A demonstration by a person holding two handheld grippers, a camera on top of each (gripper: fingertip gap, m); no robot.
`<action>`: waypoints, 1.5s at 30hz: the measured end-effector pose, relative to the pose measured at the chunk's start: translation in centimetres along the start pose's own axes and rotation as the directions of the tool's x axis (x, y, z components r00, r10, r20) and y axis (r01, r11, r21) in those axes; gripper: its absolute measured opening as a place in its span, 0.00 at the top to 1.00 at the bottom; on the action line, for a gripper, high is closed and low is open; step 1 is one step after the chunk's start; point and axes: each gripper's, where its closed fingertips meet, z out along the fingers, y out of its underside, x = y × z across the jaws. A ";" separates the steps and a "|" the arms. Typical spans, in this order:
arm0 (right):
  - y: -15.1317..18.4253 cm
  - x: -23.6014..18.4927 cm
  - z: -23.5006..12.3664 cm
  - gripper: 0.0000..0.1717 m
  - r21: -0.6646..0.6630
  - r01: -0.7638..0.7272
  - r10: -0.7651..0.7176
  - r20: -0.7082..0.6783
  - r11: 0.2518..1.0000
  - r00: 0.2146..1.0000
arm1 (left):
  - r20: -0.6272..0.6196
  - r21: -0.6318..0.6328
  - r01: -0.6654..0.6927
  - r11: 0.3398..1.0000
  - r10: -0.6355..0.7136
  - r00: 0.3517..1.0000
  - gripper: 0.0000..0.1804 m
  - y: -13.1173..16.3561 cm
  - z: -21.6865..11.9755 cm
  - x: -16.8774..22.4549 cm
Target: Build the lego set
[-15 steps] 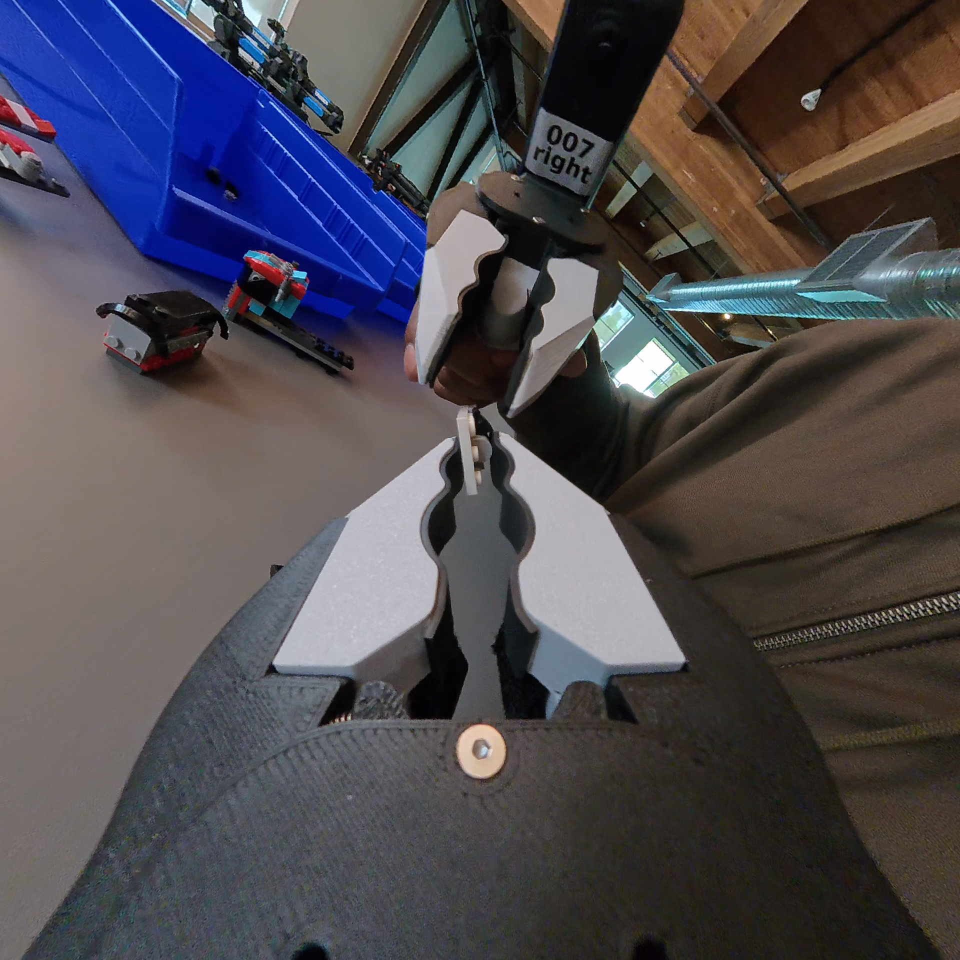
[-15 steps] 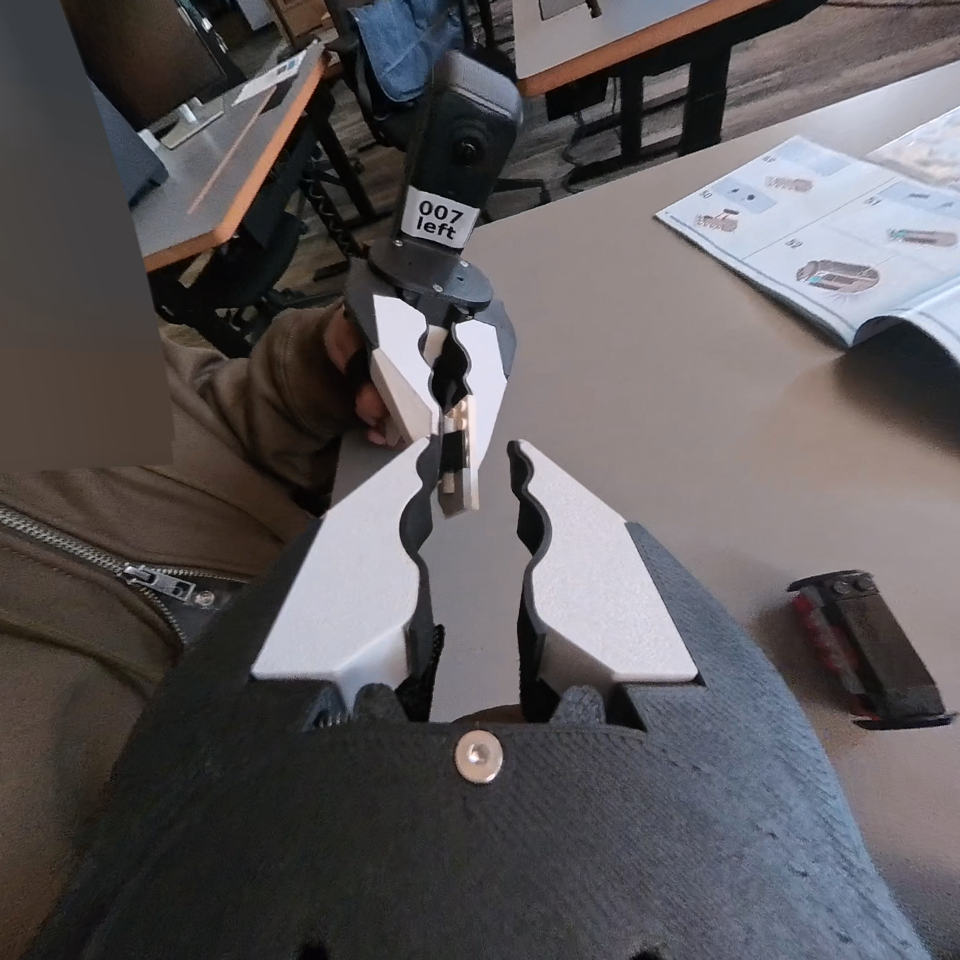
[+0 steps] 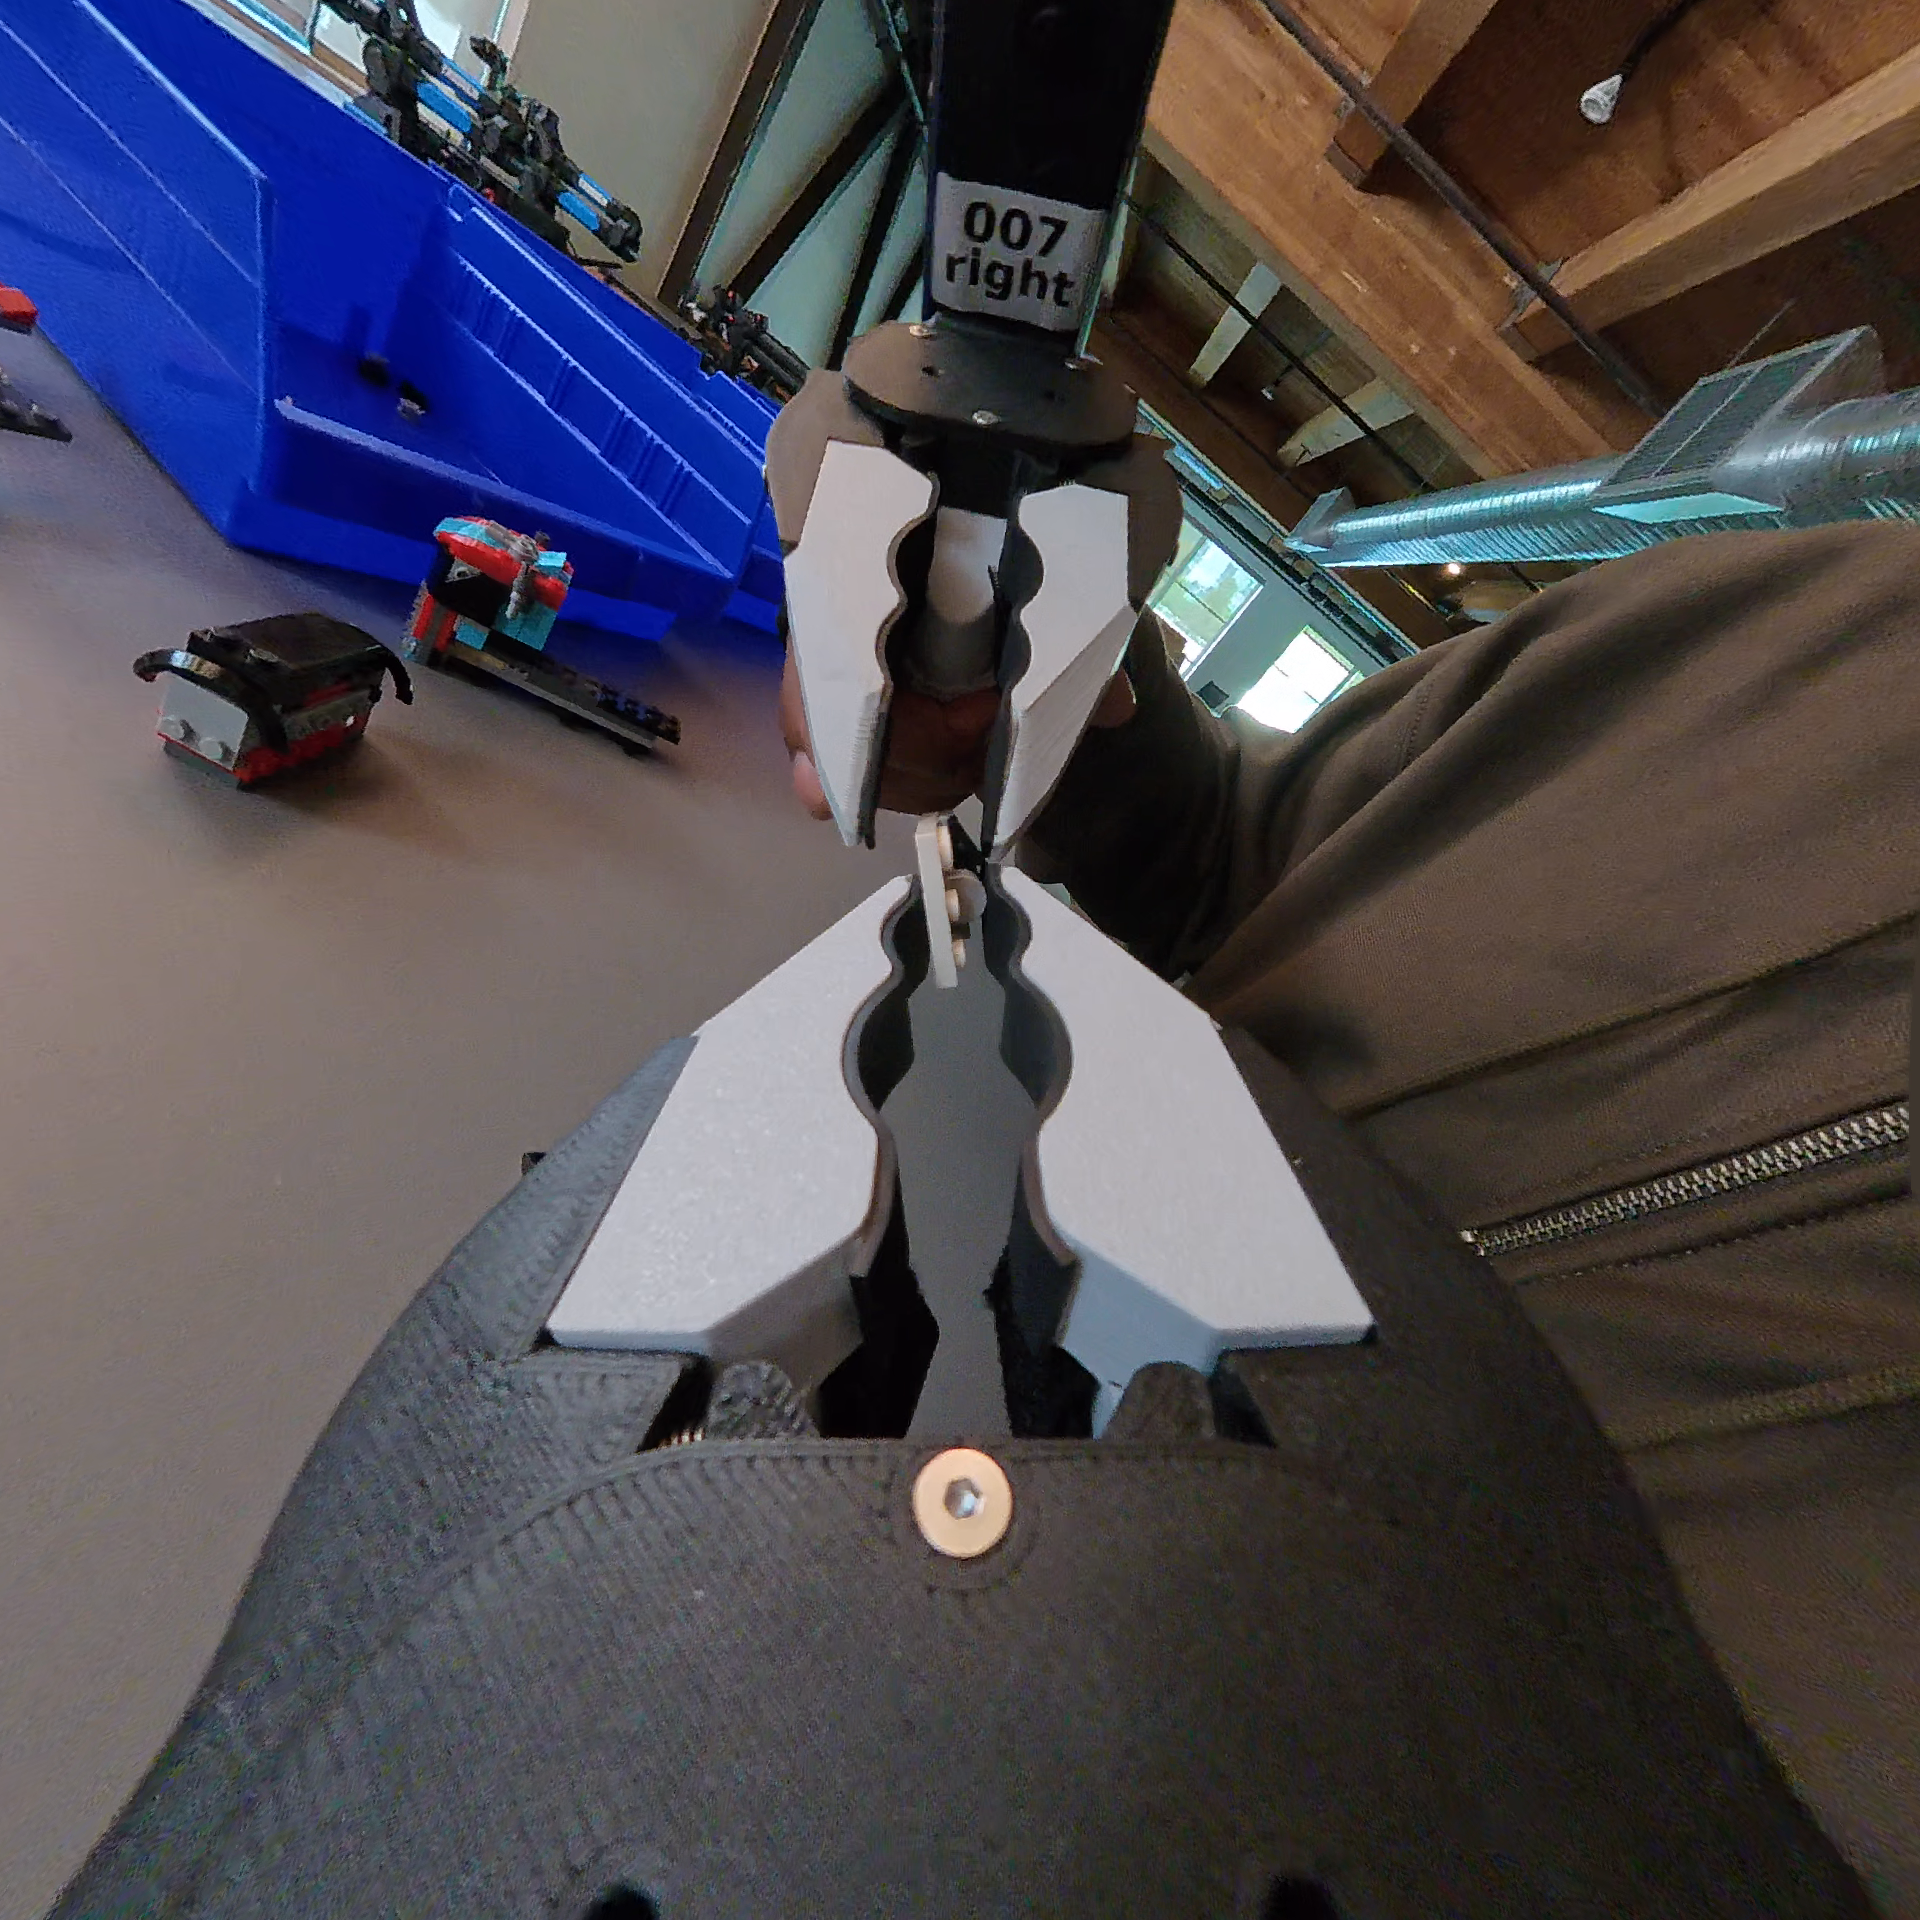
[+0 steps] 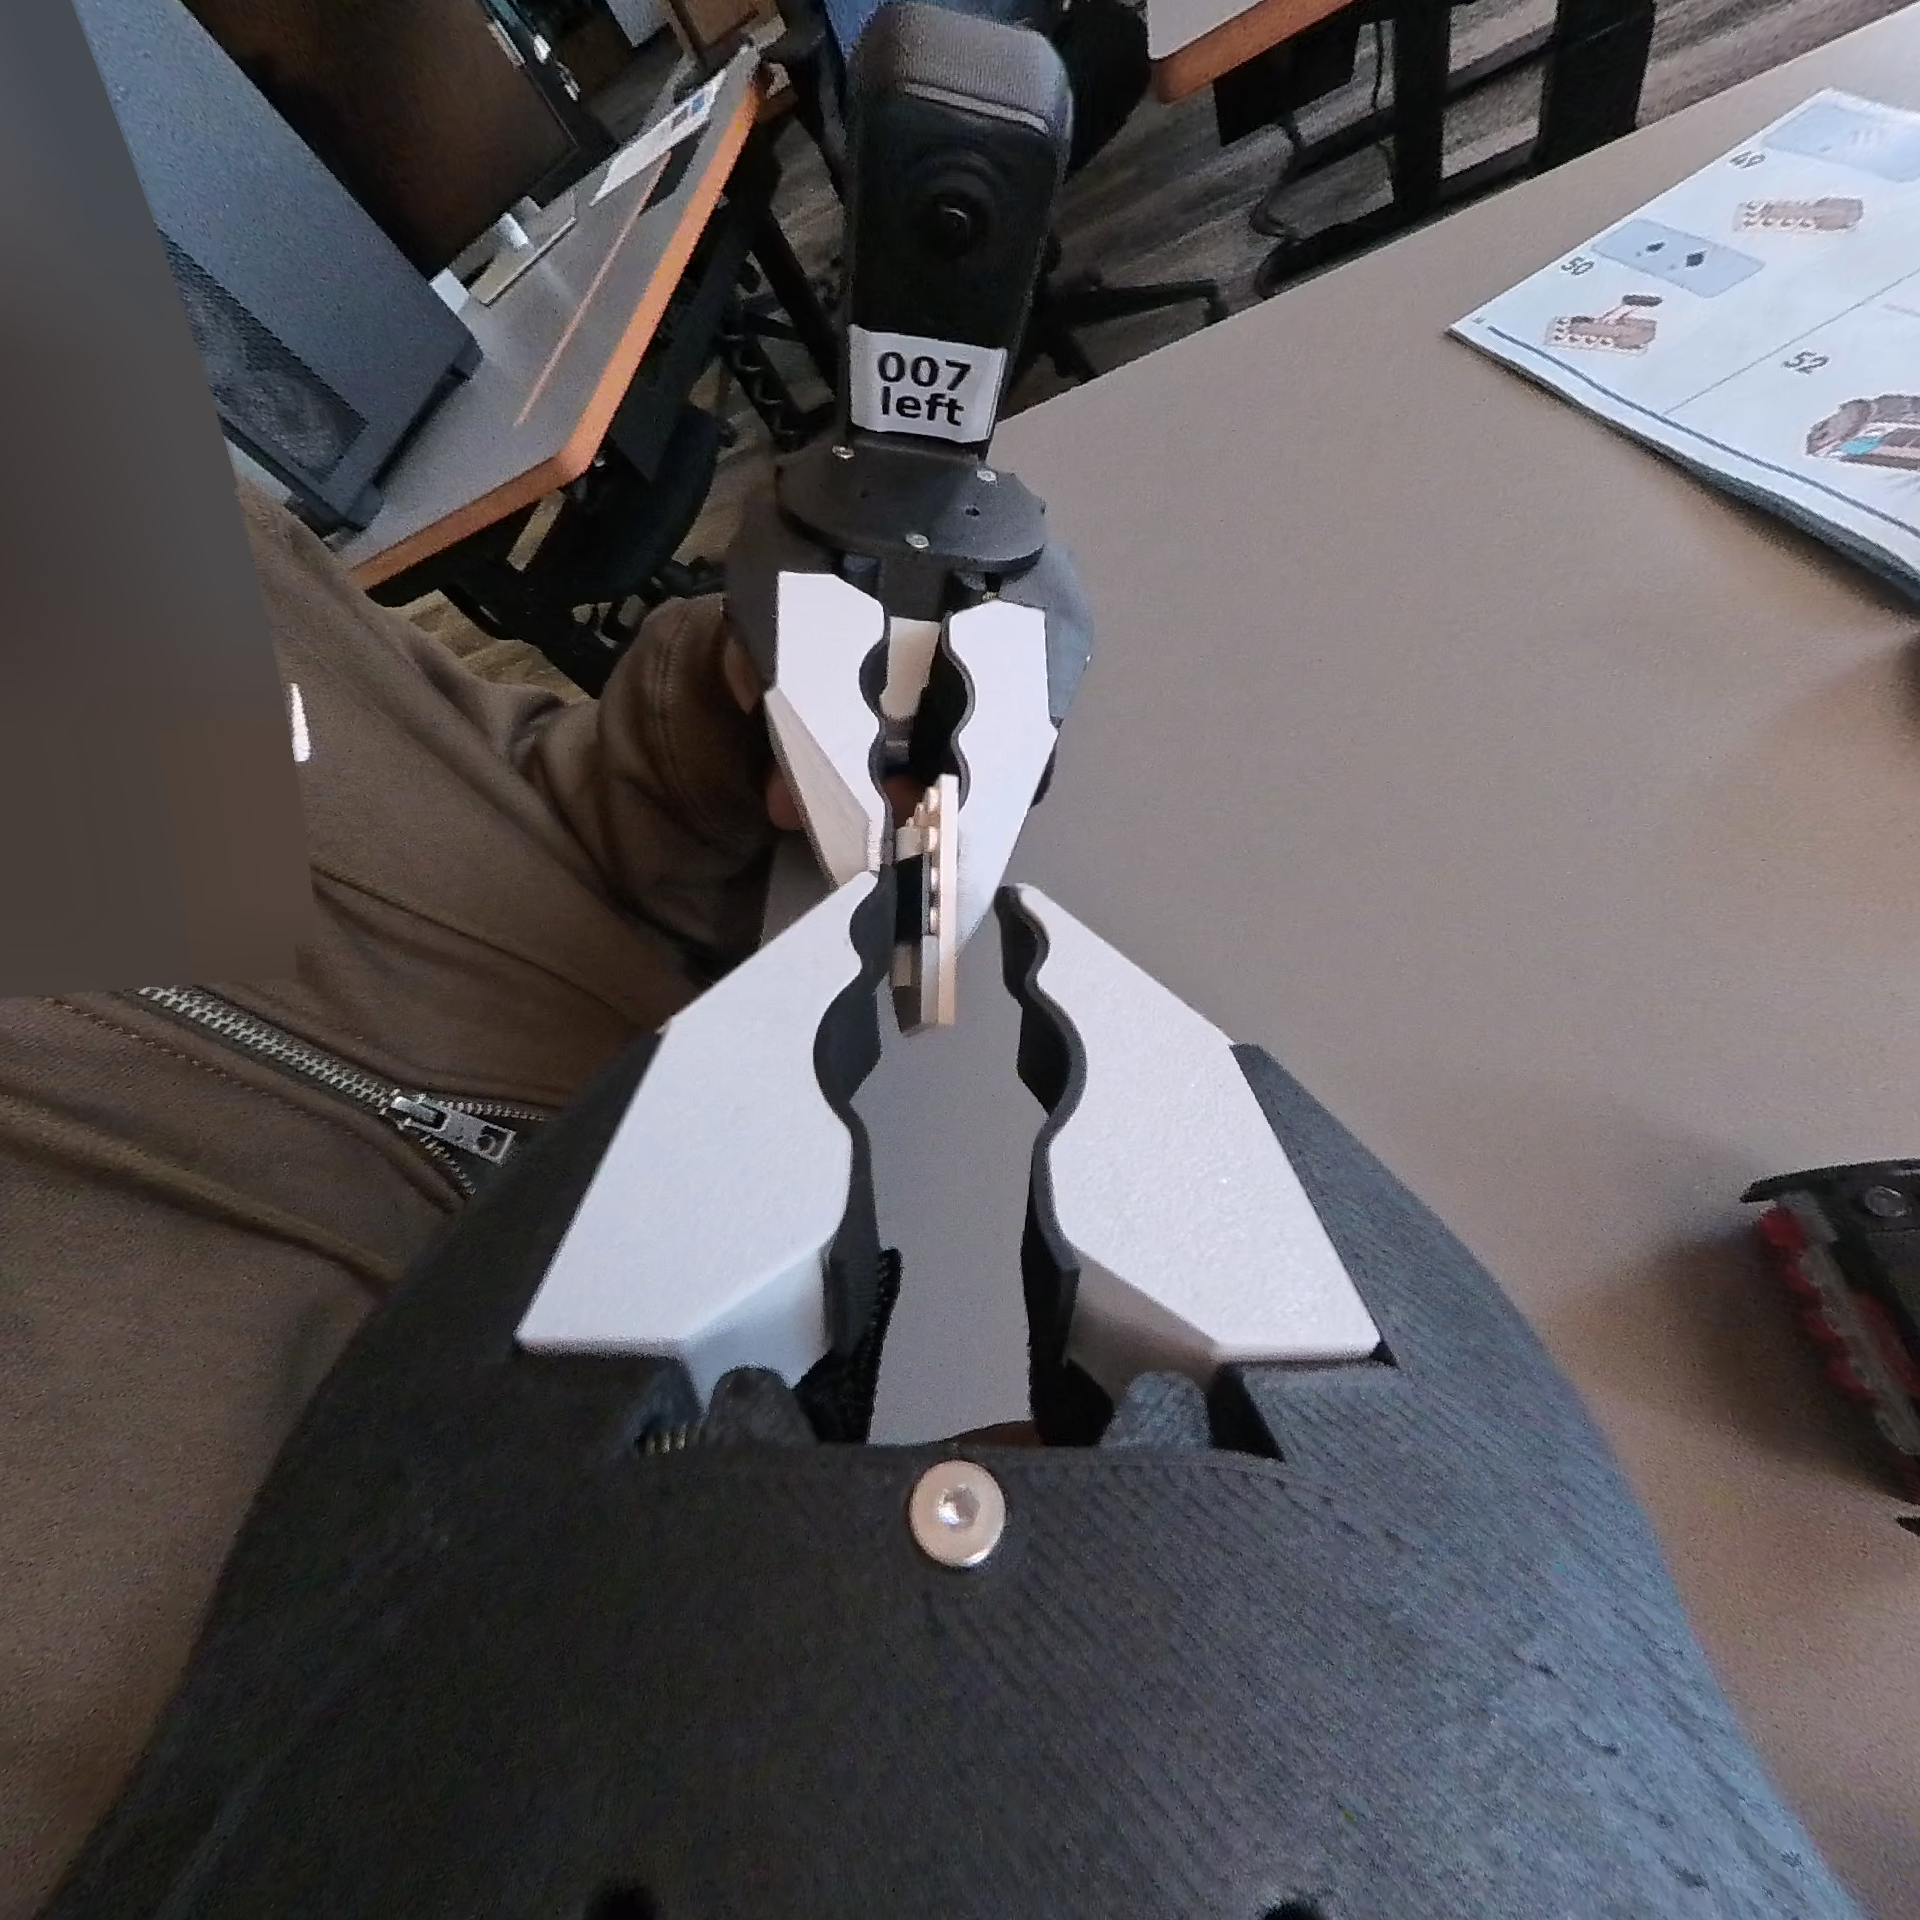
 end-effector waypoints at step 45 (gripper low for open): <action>-0.7 -0.9 -1.1 0.83 0.114 -0.037 0.034 0.025 0.993 0.999 | -0.027 0.017 -0.095 0.995 0.095 0.995 0.95 -0.4 -0.3 0.9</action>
